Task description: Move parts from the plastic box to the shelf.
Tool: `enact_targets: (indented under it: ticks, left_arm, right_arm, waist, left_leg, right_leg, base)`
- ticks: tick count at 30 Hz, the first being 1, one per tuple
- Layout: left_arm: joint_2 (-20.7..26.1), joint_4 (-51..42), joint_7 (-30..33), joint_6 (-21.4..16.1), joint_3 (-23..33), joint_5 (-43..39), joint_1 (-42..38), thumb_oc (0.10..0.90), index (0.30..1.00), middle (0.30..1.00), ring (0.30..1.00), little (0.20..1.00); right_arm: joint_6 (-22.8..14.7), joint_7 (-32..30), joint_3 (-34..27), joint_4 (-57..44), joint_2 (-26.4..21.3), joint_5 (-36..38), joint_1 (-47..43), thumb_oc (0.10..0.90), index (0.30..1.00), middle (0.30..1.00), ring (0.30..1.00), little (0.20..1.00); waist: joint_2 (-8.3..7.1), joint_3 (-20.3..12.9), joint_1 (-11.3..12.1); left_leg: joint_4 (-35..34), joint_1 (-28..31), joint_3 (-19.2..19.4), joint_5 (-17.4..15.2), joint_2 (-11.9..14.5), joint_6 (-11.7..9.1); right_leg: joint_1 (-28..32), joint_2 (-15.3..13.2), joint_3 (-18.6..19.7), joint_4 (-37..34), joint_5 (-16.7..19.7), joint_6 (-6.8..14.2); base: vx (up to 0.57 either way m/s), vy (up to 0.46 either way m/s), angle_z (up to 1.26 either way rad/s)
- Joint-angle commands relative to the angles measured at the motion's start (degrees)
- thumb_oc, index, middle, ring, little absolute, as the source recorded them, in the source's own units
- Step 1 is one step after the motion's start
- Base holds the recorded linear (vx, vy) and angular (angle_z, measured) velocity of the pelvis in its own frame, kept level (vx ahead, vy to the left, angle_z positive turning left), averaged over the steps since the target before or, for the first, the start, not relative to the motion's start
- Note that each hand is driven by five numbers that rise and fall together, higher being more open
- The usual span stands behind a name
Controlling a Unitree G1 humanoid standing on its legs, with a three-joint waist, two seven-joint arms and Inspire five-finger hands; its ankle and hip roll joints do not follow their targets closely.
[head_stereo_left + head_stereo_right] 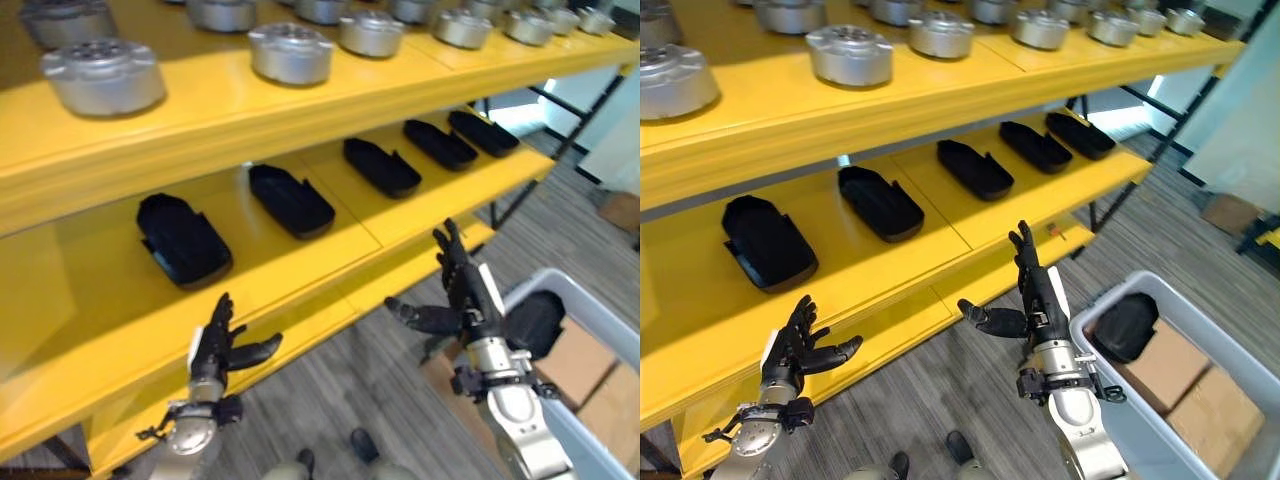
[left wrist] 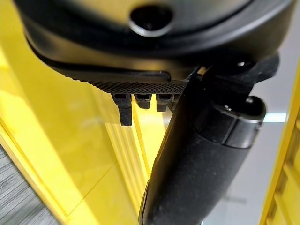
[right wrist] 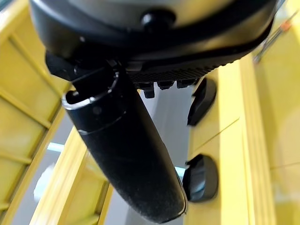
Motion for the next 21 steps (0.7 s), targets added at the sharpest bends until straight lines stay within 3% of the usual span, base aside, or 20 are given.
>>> enact_targets:
  ticks: [1, 3, 4, 6, 7, 8, 10, 13, 14, 21]
  left_arm:
    - [1.09, -5.18, -1.30, -5.55, -0.82, 1.45, -5.43, 0.900, 1.000, 1.000, 1.000, 1.000]
    - [1.07, -5.00, -1.05, -5.57, -0.77, 1.31, -5.88, 0.900, 1.000, 1.000, 1.000, 1.000]
    - [1.07, -5.32, -0.46, -5.56, -0.64, 1.41, -6.15, 0.900, 1.000, 1.000, 1.000, 1.000]
    - [1.24, -5.52, 0.67, -5.56, 0.02, 1.42, -6.36, 0.900, 1.000, 1.000, 1.000, 1.000]
    - [1.25, -5.53, 0.68, -5.55, 0.05, 1.42, -6.38, 0.900, 1.000, 1.000, 1.000, 1.000]
    - [1.26, -5.83, 0.89, -5.73, 0.58, 1.27, -5.81, 0.900, 1.000, 1.000, 1.000, 1.000]
    - [0.92, -5.90, 1.00, -5.78, 0.97, 1.06, -5.24, 0.900, 1.000, 1.000, 1.000, 1.000]
    - [0.48, -5.02, 0.45, -5.99, 0.60, 0.73, -5.80, 0.900, 1.000, 1.000, 1.000, 1.000]
    - [-0.28, -4.47, -0.10, -5.56, 0.15, 0.90, -5.85, 0.900, 1.000, 1.000, 1.000, 1.000]
    - [-1.18, -3.95, -0.98, -5.35, -0.58, 0.91, -6.42, 0.900, 1.000, 1.000, 1.000, 1.000]
  right_arm:
    - [-4.47, -0.53, -1.47, -1.59, -1.81, -0.16, -7.72, 0.900, 1.000, 1.000, 1.000, 1.000]
    - [-4.39, -0.76, -1.23, -1.39, -1.47, -0.73, -8.20, 0.900, 1.000, 1.000, 1.000, 1.000]
    - [-4.46, -1.19, -1.01, -1.09, -1.04, -0.94, -8.58, 0.900, 1.000, 1.000, 1.000, 1.000]
    - [-4.38, -1.95, -0.55, -0.23, -0.15, -1.73, -9.15, 0.900, 1.000, 1.000, 1.000, 1.000]
    - [-4.39, -1.96, -0.53, -0.22, -0.13, -1.73, -9.20, 0.900, 1.000, 1.000, 1.000, 1.000]
    - [-4.46, -2.07, -0.25, 0.04, -0.09, -2.17, -9.33, 0.900, 1.000, 1.000, 1.000, 1.000]
    - [-4.27, -2.46, 0.80, 1.37, 0.00, -3.47, -11.04, 0.900, 1.000, 1.000, 1.000, 1.000]
    - [-4.14, -2.14, 0.47, 1.60, -0.15, -4.05, -10.69, 0.900, 1.000, 1.000, 1.000, 1.000]
    - [-4.44, -1.89, -0.84, 1.21, -0.59, -3.53, -8.26, 0.900, 1.000, 1.000, 1.000, 1.000]
    - [-5.22, -1.75, -4.36, -0.30, -2.59, -2.62, -4.68, 0.900, 1.000, 1.000, 1.000, 1.000]
  waist:
    - [2.36, -2.98, -0.55]
    - [2.38, -2.74, -0.22]
    - [2.70, -2.08, 0.35]
    - [3.47, -0.83, 2.07]
    - [3.45, -0.86, 1.78]
    - [4.14, -0.60, 2.38]
    - [4.57, -0.46, 2.81]
    - [3.55, -0.47, 1.41]
    - [2.90, -1.70, 0.44]
    - [3.82, -4.20, -2.75]
  left_leg:
    - [-7.64, 2.47, -5.65, 3.72, -0.99, -1.53]
    - [-7.25, 2.16, -4.54, 3.38, -0.54, -1.47]
    - [-7.04, 2.51, -3.32, 2.54, -0.02, -1.13]
    - [-8.18, 4.00, 1.96, 1.72, 2.74, -1.75]
    - [-8.25, 3.89, 1.69, 1.92, 2.66, -1.78]
    - [-8.78, 4.72, 3.87, 1.57, 3.94, -2.16]
    - [-10.44, 6.53, 7.87, 1.39, 6.20, -2.73]
    - [-10.90, 7.89, 9.30, 0.65, 6.86, -3.24]
    - [-11.55, 8.66, 9.03, 0.38, 7.62, -3.92]
    - [-15.10, 11.93, 9.49, 2.74, 12.70, -6.82]
  right_leg:
    - [5.68, 2.74, 1.39, -7.19, 5.91, -1.52]
    - [4.77, 2.84, 1.17, -6.37, 5.78, -1.25]
    - [3.73, 2.09, -2.05, -5.11, 5.26, -1.22]
    - [0.71, -5.34, -21.31, -4.51, 4.84, -1.47]
    - [0.71, -5.46, -21.58, -4.62, 4.93, -1.47]
    - [0.91, -9.01, -29.46, -5.15, 4.69, -2.27]
    - [0.42, -13.41, -38.52, -7.30, 6.69, -2.58]
    - [-0.15, -12.18, -35.44, -8.97, 8.33, -1.79]
    - [1.83, -10.75, -34.37, -11.37, 7.62, -2.61]
    - [2.68, -7.21, -34.17, -10.29, 5.34, -4.24]
  base:
    - [0.02, 0.065, -0.61]
    - [0.01, 0.035, -0.59]
    - [0.01, 0.020, -0.88]
    - [0.00, -0.016, -1.23]
    - [-0.02, -0.033, -1.24]
    - [-0.01, -0.039, -1.22]
    - [0.03, -0.088, -1.00]
    - [0.11, -0.184, -1.20]
    - [0.15, -0.241, -0.37]
    - [0.17, -0.225, 0.18]
